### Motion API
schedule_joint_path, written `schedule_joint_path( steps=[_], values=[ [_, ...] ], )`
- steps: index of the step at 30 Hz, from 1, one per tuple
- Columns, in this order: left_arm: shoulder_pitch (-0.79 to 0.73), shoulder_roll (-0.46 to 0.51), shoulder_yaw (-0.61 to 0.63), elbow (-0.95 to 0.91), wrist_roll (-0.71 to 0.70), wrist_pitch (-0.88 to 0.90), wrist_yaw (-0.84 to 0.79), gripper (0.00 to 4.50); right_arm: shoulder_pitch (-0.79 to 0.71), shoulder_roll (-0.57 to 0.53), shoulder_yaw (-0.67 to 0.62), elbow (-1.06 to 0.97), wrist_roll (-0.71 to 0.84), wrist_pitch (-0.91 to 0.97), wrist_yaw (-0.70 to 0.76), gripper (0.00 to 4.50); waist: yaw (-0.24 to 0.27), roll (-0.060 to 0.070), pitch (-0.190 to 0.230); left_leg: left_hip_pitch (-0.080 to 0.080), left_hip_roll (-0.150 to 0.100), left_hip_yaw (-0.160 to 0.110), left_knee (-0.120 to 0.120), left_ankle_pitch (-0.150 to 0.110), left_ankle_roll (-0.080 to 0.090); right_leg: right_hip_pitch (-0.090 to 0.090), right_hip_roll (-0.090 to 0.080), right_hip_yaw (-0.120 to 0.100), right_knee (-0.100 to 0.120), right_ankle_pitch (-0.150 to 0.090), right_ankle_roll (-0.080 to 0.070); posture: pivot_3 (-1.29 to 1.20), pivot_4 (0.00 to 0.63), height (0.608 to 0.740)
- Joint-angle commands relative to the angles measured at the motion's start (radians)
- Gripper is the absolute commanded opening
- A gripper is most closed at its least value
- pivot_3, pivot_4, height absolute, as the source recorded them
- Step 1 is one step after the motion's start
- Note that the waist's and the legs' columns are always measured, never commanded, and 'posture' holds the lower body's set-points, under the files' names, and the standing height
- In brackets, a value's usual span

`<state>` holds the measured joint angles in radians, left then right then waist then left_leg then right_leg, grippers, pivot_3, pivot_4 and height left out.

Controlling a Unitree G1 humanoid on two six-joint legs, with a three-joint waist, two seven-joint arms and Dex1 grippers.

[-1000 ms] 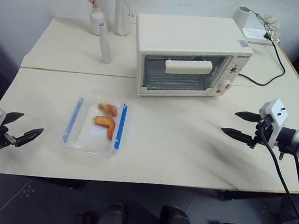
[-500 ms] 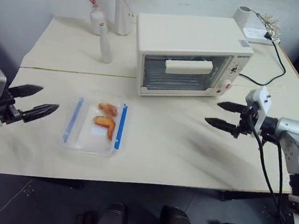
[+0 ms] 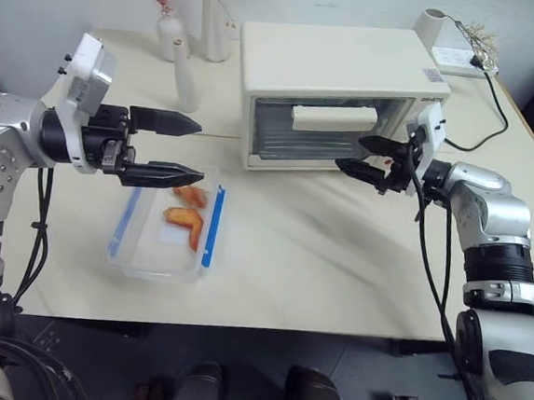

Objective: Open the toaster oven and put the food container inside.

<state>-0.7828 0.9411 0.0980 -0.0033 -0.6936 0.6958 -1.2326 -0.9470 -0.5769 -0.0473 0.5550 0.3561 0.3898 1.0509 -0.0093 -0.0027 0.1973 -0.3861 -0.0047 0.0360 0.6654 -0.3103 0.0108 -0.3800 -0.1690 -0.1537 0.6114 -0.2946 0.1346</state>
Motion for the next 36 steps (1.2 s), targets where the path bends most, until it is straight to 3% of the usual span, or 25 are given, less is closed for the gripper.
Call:
schedule_joint_path(
  steps=[1,12,22,26,36],
  values=[
    [-0.02,-0.003,-0.004,0.016,0.032,-0.043,-0.027,4.5,-0.035,-0.003,-0.033,-0.013,0.013,-0.024,0.01,4.44,-0.005,0.0,0.0,0.0,0.0,0.0,0.0,0.0,0.0,0.0,0.0,0.0,0.0,0.0,0.0,0.0,0.15,0.74],
    [-0.034,-0.042,-0.018,0.029,0.069,-0.066,-0.027,4.5,-0.039,0.011,-0.071,-0.095,0.084,0.042,0.031,4.44,-0.017,0.0,0.0,-0.001,0.0,0.0,0.0,0.0,0.0,-0.001,0.0,0.001,0.001,0.0,0.0,0.0,0.15,0.74],
    [-0.206,-0.192,-0.051,0.207,0.186,-0.154,0.101,4.5,0.166,0.004,-0.089,-0.416,0.186,0.159,0.034,4.44,-0.014,0.0,0.0,-0.002,0.0,0.0,0.001,0.0,0.0,-0.003,0.0,0.001,0.001,0.0,0.0,0.0,0.15,0.74],
    [-0.284,-0.255,-0.085,0.3,0.251,-0.219,0.119,3.63,0.224,0.006,-0.107,-0.497,0.211,0.19,-0.003,4.5,-0.017,0.0,0.0,-0.003,0.0,0.002,0.0,0.0,0.0,-0.006,0.0,0.003,0.002,0.0,0.0,0.0,0.15,0.74],
    [-0.391,-0.388,-0.196,0.536,0.44,-0.462,0.102,0.51,0.287,0.016,-0.124,-0.571,0.248,0.219,-0.079,4.5,-0.014,0.0,0.0,-0.006,-0.001,0.006,0.001,0.0,0.0,-0.012,0.0,0.006,0.007,0.0,0.0,0.0,0.15,0.74]
  ],
)
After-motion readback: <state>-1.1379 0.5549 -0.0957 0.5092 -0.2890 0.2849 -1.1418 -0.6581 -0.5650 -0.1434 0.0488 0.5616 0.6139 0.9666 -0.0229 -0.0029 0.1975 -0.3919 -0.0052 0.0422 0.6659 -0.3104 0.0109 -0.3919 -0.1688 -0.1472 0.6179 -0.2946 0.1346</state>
